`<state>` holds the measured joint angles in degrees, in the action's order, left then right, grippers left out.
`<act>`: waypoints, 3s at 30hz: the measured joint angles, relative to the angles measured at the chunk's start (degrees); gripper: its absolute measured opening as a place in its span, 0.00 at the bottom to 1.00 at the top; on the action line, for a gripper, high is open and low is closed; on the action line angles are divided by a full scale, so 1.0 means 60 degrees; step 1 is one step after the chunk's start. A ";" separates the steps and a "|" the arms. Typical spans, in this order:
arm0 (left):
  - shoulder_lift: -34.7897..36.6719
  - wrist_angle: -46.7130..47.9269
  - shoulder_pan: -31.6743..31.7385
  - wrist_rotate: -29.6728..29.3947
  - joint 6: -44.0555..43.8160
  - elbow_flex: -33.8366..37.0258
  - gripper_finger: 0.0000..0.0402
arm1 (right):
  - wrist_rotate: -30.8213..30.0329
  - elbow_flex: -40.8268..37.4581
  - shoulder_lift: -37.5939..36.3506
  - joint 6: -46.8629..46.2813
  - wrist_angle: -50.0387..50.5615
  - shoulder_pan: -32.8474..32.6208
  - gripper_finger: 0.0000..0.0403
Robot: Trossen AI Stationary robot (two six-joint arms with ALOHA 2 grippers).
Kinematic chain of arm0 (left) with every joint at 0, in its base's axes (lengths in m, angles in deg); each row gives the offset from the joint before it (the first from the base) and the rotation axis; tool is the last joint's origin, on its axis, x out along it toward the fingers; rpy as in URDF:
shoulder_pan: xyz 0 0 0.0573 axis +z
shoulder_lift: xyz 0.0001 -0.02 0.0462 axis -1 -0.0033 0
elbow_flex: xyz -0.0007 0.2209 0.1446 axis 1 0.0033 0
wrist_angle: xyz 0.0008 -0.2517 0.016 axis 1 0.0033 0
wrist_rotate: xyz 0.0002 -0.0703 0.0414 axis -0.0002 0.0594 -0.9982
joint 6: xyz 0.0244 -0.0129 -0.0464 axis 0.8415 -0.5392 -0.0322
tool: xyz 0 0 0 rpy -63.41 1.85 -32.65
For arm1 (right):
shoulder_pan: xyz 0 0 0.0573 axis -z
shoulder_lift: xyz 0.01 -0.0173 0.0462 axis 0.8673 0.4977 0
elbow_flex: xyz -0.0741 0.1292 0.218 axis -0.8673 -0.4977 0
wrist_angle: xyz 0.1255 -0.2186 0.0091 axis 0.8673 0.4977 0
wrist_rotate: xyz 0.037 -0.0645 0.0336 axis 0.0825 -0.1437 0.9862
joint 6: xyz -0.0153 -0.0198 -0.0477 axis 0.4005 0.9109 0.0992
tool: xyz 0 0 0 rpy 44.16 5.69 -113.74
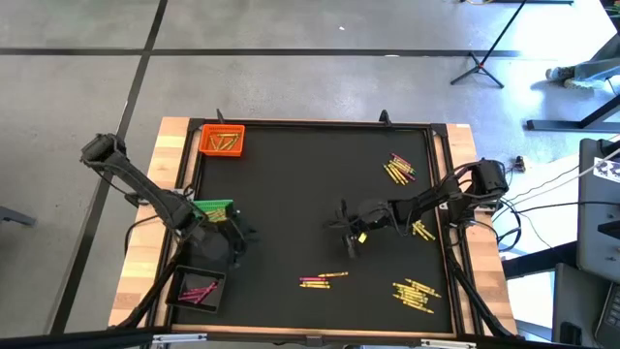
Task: Sort crayons
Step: Put the yellow crayon into the green bin
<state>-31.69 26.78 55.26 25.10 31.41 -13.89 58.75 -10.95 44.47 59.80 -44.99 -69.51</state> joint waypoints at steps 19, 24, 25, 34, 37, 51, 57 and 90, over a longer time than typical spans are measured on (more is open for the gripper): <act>-0.3777 -0.4433 0.0767 -0.0003 0.2158 0.0216 0.27 | -0.1002 0.0935 0.0187 -0.2319 0.3608 -0.2824 0.48; -0.3890 -0.4597 0.0759 -0.0046 0.2118 0.0216 0.27 | -0.1592 0.0935 0.0231 -0.2742 0.3621 -0.3089 0.48; -0.3892 -0.4593 0.0759 -0.0050 0.2118 0.0216 0.27 | -0.1654 0.0935 0.0235 -0.2802 0.3621 -0.3093 0.48; -0.3897 -0.4636 0.0759 -0.0060 0.2111 0.0216 0.27 | -0.1939 0.0943 0.1050 -0.3055 0.3085 -0.3130 0.47; -0.3897 -0.4647 0.0759 -0.0057 0.2104 0.0216 0.27 | -0.2090 0.0963 0.1105 -0.3044 0.3130 -0.3134 0.40; -0.3897 -0.4756 0.0759 -0.0185 0.2758 0.0216 0.27 | -0.3243 0.0956 0.1128 -0.3026 0.3315 -0.3122 0.05; -0.3897 -0.5074 0.0948 -0.0189 0.2916 0.0212 0.27 | -0.4624 0.0914 0.1009 -0.2853 0.3391 -0.2792 0.09; -0.3996 -0.8102 0.2653 0.1086 0.3575 0.0580 0.39 | -0.3490 0.0927 0.0639 0.0317 -0.0038 -0.0784 0.04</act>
<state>-55.66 -21.83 71.18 31.62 52.86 -10.41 37.80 -5.39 48.30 61.70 -45.22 -74.22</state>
